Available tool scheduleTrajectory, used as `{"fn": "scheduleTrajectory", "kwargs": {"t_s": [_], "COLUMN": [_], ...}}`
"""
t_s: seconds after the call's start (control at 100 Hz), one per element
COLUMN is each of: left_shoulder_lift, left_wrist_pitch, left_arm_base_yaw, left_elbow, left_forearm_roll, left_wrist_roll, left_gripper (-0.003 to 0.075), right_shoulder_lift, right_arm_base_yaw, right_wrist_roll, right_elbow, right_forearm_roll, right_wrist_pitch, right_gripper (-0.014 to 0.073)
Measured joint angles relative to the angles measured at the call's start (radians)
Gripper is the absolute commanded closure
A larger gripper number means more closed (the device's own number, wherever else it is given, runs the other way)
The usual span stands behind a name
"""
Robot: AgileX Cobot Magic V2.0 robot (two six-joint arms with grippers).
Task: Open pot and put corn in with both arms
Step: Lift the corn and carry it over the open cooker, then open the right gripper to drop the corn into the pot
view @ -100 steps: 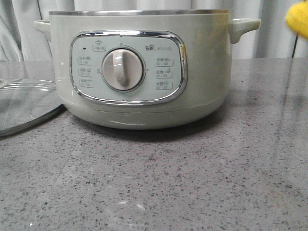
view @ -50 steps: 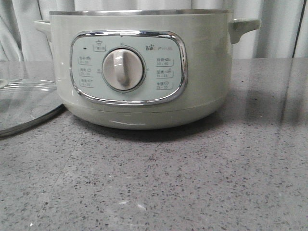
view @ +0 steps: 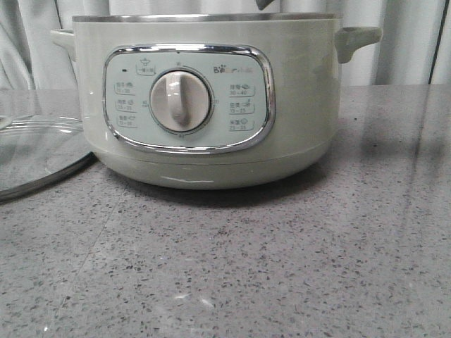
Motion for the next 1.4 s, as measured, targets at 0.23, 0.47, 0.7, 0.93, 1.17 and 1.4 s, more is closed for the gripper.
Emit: {"fn": "scheduleTrajectory", "kwargs": {"t_s": [0.23, 0.47, 0.7, 0.93, 1.17, 1.4], "left_shoulder_lift": [0.000, 0.000, -0.029, -0.123, -0.255, -0.343], "left_wrist_pitch": [0.000, 0.000, 0.025, 0.113, 0.280, 0.455], "left_arm_base_yaw": [0.000, 0.000, 0.000, 0.000, 0.000, 0.000], "left_elbow": [0.000, 0.000, 0.000, 0.000, 0.000, 0.000], "left_forearm_roll": [0.000, 0.000, 0.000, 0.000, -0.002, -0.118], "left_wrist_roll": [0.000, 0.000, 0.000, 0.000, 0.000, 0.000], "left_gripper": [0.0358, 0.0617, 0.0741, 0.0741, 0.0741, 0.0741], "right_shoulder_lift": [-0.002, -0.017, -0.053, -0.222, -0.441, -0.646], "right_arm_base_yaw": [0.000, 0.000, 0.000, 0.000, 0.000, 0.000], "right_wrist_roll": [0.000, 0.000, 0.000, 0.000, 0.000, -0.002], "right_elbow": [-0.002, -0.002, 0.004, 0.103, 0.373, 0.669], "right_forearm_roll": [0.000, -0.004, -0.040, -0.101, -0.189, -0.206], "right_wrist_pitch": [0.034, 0.132, 0.183, 0.072, -0.202, -0.369], "right_gripper": [0.0270, 0.0664, 0.0664, 0.0664, 0.0665, 0.0665]}}
